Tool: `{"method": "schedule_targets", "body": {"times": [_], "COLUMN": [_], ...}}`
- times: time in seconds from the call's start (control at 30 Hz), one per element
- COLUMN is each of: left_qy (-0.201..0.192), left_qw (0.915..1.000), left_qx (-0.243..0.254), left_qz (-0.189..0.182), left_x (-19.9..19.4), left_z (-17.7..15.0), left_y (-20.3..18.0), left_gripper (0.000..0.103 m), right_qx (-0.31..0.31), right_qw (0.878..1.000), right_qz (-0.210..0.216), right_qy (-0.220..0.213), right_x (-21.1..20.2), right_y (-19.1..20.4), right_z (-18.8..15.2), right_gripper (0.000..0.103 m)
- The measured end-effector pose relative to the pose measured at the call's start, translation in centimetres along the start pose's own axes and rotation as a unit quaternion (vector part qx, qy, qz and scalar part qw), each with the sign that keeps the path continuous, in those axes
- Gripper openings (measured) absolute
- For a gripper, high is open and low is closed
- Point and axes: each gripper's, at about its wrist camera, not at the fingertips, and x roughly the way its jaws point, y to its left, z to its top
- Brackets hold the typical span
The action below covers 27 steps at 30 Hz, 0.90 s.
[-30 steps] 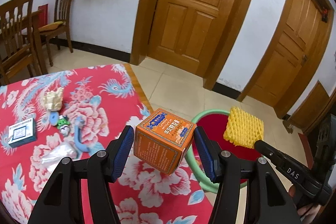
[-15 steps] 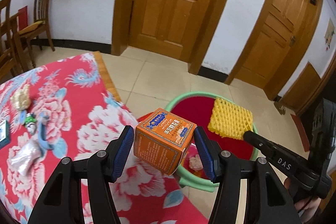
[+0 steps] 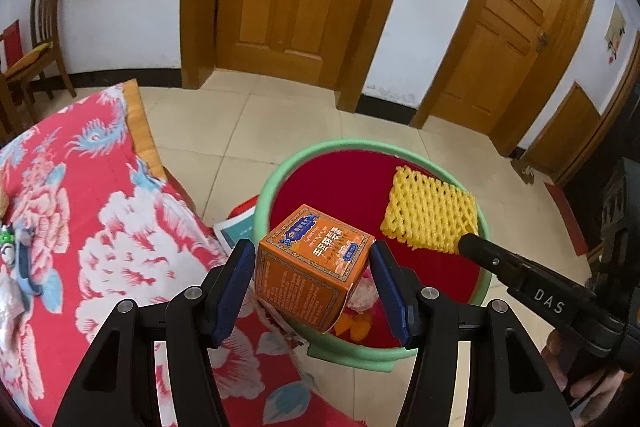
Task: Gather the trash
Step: 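Open both grippers to drop the orange box and foam net into the bucket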
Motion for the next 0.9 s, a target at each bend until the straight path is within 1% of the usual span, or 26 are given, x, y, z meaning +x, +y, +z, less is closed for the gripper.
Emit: {"method": "schedule_targets", "body": {"times": [0.27,0.5,0.8,0.9], "left_qy": [0.021,0.018,0.002,-0.005], "left_qw": [0.9997,0.9997,0.9996,0.9993], "left_qx": [0.0,-0.006,-0.024,-0.03], "left_qz": [0.012,0.014,0.016,0.023], "left_x": [1.2,0.8,-1.1,-2.0], "left_z": [0.0,-0.1,-0.2,-0.4], "left_y": [0.0,0.2,1.2,1.9], "left_gripper": [0.062,0.065,0.065,0.065], "right_qx": [0.013,0.019,0.01,0.006], "right_qw": [1.0,1.0,1.0,1.0], "right_qz": [-0.006,-0.006,-0.001,0.003], "right_qy": [0.006,0.004,-0.005,-0.008], "right_x": [0.5,0.3,-0.5,-0.8], "right_y": [-0.7,-0.9,-0.3,0.2], "right_z": [0.0,0.0,-0.1,-0.2], "right_gripper": [0.01,0.03,0.03,0.031]}}
